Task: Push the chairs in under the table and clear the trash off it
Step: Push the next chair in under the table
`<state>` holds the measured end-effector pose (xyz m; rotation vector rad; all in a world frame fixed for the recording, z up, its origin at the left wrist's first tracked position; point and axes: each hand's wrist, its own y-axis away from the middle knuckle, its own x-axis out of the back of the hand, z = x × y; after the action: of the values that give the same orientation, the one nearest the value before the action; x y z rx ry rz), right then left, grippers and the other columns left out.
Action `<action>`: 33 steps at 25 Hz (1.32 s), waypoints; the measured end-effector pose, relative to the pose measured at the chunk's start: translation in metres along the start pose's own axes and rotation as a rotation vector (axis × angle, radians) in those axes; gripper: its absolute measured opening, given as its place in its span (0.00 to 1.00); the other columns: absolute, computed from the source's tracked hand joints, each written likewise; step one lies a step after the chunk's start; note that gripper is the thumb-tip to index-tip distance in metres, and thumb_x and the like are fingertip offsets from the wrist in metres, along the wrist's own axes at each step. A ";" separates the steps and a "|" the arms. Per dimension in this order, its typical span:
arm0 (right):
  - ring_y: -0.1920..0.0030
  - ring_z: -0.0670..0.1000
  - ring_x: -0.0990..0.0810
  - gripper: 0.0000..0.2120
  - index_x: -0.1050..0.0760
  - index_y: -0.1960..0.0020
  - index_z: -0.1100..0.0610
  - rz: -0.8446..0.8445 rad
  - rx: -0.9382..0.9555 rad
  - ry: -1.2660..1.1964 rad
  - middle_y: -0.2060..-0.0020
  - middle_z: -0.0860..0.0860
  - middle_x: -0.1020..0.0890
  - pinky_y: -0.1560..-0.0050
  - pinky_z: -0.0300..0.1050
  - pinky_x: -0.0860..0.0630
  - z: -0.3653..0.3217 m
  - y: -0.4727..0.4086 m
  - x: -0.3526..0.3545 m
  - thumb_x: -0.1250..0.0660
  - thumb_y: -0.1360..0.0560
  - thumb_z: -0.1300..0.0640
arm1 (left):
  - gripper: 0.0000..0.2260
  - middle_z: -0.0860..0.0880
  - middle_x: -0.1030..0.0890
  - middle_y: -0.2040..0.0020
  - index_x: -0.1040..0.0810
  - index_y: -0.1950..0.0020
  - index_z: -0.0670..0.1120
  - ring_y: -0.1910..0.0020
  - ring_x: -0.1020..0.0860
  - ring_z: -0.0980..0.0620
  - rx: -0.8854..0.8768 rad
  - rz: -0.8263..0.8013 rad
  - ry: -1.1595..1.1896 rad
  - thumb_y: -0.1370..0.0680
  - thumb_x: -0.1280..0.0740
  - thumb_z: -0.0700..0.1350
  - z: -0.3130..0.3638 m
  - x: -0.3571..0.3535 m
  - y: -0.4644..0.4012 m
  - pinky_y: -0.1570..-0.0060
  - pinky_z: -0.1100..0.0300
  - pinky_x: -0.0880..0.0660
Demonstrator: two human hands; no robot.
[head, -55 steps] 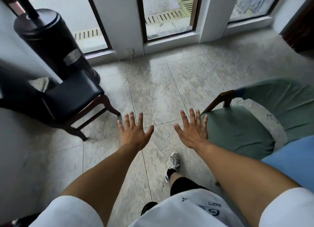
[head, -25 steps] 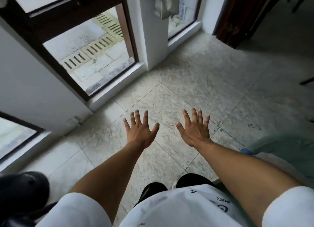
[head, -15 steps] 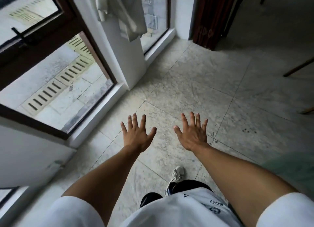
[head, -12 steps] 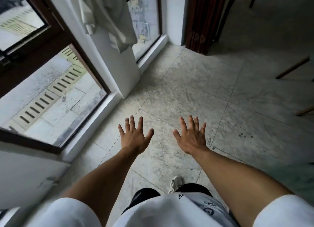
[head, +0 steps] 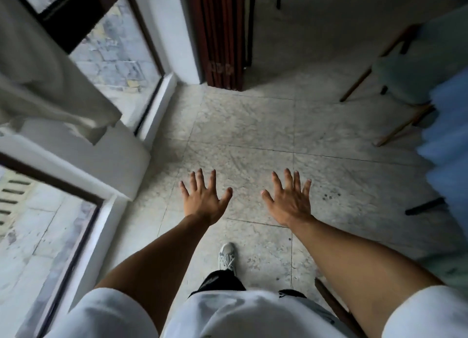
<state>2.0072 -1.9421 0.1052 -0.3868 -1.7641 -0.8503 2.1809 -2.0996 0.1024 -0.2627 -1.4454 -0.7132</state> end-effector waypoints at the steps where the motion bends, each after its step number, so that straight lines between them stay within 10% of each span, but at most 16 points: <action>1: 0.19 0.60 0.63 0.35 0.57 0.17 0.47 0.020 -0.044 -0.010 0.18 0.55 0.58 0.23 0.68 0.65 0.003 -0.015 0.008 0.57 0.19 0.33 | 0.39 0.41 0.54 0.16 0.53 0.16 0.53 0.17 0.58 0.41 -0.041 -0.011 -0.006 0.22 0.57 0.72 0.007 0.007 -0.025 0.23 0.34 0.62; 16: 0.19 0.61 0.62 0.35 0.57 0.17 0.47 0.185 -0.699 -0.260 0.18 0.57 0.57 0.22 0.68 0.64 0.174 -0.111 0.076 0.59 0.19 0.32 | 0.38 0.42 0.59 0.16 0.57 0.16 0.53 0.18 0.62 0.41 -0.685 -0.156 -0.251 0.21 0.58 0.72 0.276 0.022 -0.233 0.23 0.35 0.64; 33: 0.18 0.61 0.61 0.36 0.55 0.17 0.49 0.267 -1.441 -0.485 0.18 0.58 0.55 0.23 0.69 0.65 0.438 -0.027 0.079 0.58 0.19 0.32 | 0.36 0.41 0.54 0.16 0.53 0.16 0.53 0.18 0.57 0.41 -1.484 -0.268 -0.460 0.20 0.52 0.69 0.697 -0.053 -0.182 0.23 0.34 0.60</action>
<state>1.6606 -1.6622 0.1000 -1.8188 -1.1365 -1.8232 1.5122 -1.8269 0.1044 -1.4497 -1.0934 -1.9597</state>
